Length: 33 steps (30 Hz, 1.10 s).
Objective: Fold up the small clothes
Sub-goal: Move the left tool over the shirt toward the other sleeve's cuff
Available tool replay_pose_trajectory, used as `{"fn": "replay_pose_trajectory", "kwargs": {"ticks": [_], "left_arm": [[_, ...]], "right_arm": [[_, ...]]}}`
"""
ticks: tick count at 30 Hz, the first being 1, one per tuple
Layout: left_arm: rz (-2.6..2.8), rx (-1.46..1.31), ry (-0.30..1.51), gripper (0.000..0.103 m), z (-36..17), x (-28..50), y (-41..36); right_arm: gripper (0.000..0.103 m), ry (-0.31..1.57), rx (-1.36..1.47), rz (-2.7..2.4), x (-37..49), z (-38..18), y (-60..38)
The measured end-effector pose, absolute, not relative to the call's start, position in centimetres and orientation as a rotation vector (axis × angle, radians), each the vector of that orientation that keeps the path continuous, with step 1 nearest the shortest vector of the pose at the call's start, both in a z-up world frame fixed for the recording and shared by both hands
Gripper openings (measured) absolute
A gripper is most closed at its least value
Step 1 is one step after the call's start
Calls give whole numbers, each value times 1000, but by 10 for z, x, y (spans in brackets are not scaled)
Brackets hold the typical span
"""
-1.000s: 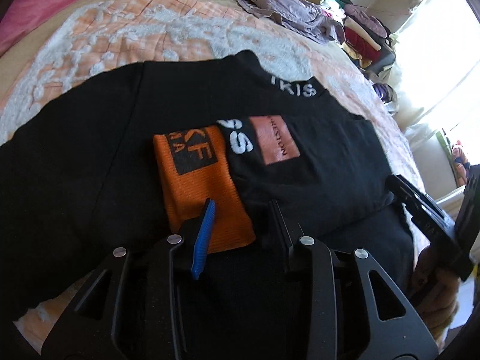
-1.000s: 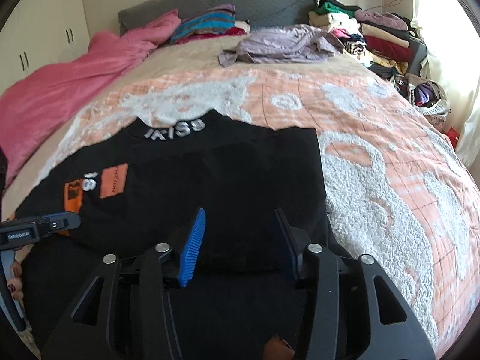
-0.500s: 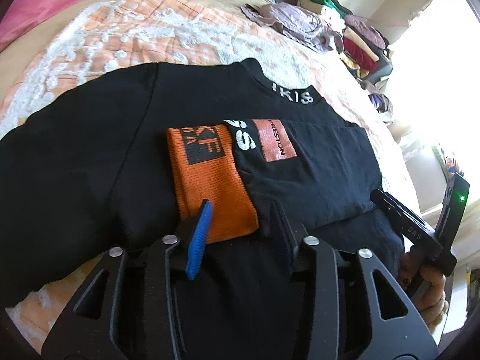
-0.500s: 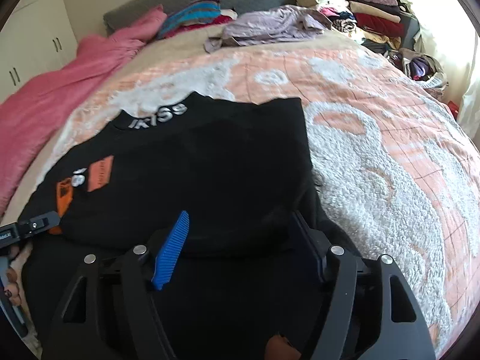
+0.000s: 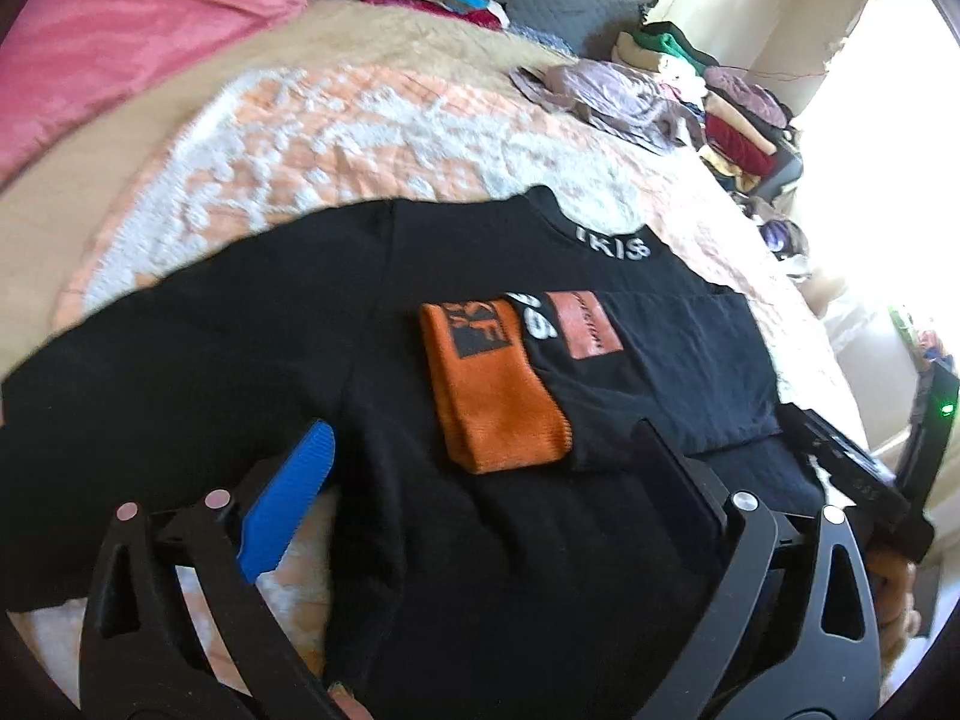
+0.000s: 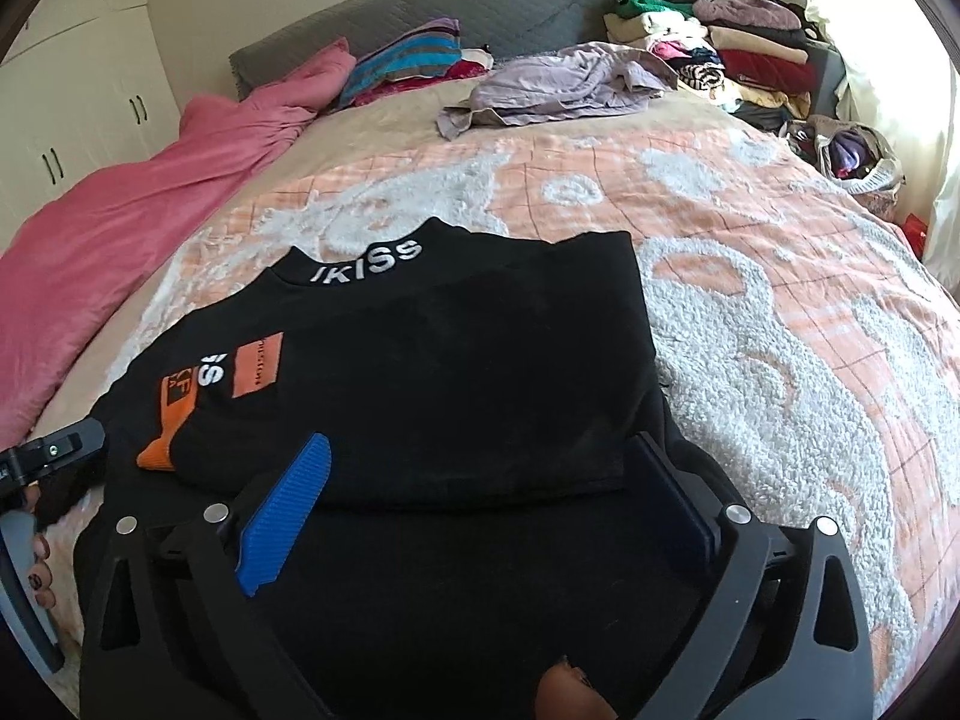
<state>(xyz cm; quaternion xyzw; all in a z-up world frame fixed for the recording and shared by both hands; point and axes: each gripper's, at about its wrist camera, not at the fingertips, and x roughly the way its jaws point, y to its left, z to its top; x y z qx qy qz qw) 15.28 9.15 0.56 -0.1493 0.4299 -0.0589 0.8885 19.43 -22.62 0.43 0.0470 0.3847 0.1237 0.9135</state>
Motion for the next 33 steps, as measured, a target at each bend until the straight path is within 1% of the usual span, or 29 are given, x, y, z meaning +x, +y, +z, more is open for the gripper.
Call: {"fn": "replay_pose_trajectory", "kwargs": {"ticks": [4, 12, 33], "left_arm": [[-60, -274, 882, 93, 6, 147, 99], [-4, -307, 864, 93, 8, 134, 122], [182, -351, 797, 93, 14, 93, 179]], "right_arm": [[98, 780, 87, 272, 191, 8, -219], [98, 749, 48, 318, 183, 18, -194], [98, 706, -74, 529, 161, 37, -96]]}}
